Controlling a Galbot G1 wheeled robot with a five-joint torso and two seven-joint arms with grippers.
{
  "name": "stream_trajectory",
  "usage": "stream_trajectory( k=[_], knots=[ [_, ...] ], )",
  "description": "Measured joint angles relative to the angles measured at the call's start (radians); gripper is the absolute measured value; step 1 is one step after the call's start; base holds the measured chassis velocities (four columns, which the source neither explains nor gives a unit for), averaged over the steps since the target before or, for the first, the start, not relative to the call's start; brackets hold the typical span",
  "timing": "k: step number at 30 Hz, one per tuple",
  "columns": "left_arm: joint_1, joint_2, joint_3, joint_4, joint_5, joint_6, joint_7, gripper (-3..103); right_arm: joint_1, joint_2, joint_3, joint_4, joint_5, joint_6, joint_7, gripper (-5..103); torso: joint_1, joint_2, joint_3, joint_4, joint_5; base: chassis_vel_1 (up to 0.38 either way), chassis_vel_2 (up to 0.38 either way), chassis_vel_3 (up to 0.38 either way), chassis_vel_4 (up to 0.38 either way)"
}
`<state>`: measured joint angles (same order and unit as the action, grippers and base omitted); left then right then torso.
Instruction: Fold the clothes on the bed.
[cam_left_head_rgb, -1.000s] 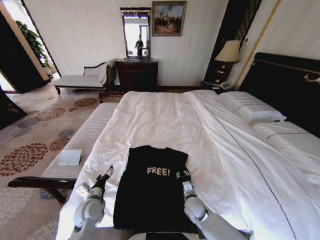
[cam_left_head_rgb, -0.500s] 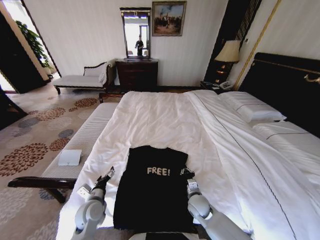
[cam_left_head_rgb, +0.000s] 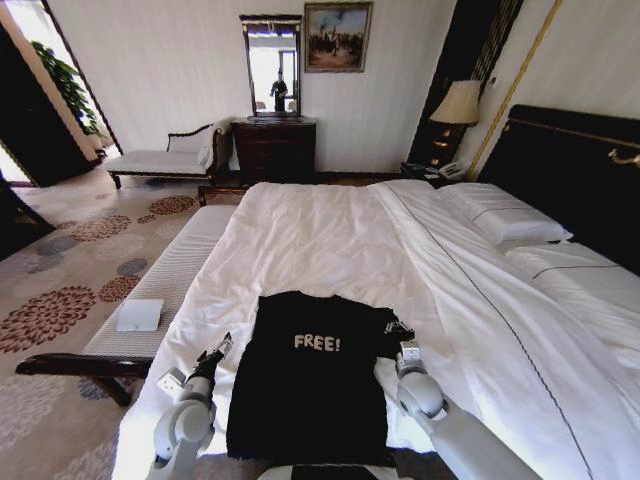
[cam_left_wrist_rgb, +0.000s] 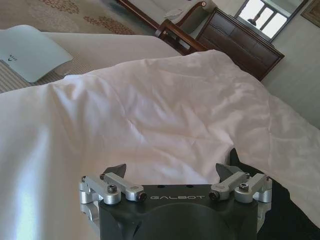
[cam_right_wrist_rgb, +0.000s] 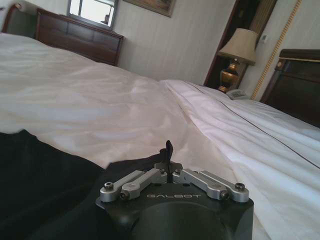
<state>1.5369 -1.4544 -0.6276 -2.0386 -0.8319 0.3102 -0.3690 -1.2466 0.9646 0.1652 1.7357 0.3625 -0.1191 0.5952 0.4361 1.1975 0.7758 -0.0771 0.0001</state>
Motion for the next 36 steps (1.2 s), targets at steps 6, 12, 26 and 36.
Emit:
stream_trajectory(
  k=[6,12,26,36],
  knots=[
    [-0.006,-0.002,0.005,0.004,0.000,0.000,0.000,100,0.000,0.004,0.012,-0.048,-0.004,-0.004,0.036,0,0.000,0.000,0.000,0.0000,0.0001,0.000,0.000,0.000,0.000],
    [-0.010,-0.002,0.005,0.014,0.001,0.001,-0.001,100,-0.004,0.009,0.009,-0.064,-0.006,-0.021,0.071,0,0.000,0.000,0.000,0.0000,-0.0002,0.000,0.000,0.000,0.000],
    [-0.004,-0.002,0.006,0.014,0.005,0.001,-0.001,100,-0.012,0.033,-0.003,-0.089,0.005,-0.053,0.158,10,0.000,0.000,0.000,-0.0001,-0.0002,0.000,0.000,0.000,0.000],
    [0.000,0.000,0.008,0.009,0.006,0.001,-0.001,100,-0.074,0.036,0.044,-0.023,0.070,-0.048,0.223,48,0.000,0.000,0.000,0.0001,-0.0003,0.000,0.000,0.000,0.000]
  ],
)
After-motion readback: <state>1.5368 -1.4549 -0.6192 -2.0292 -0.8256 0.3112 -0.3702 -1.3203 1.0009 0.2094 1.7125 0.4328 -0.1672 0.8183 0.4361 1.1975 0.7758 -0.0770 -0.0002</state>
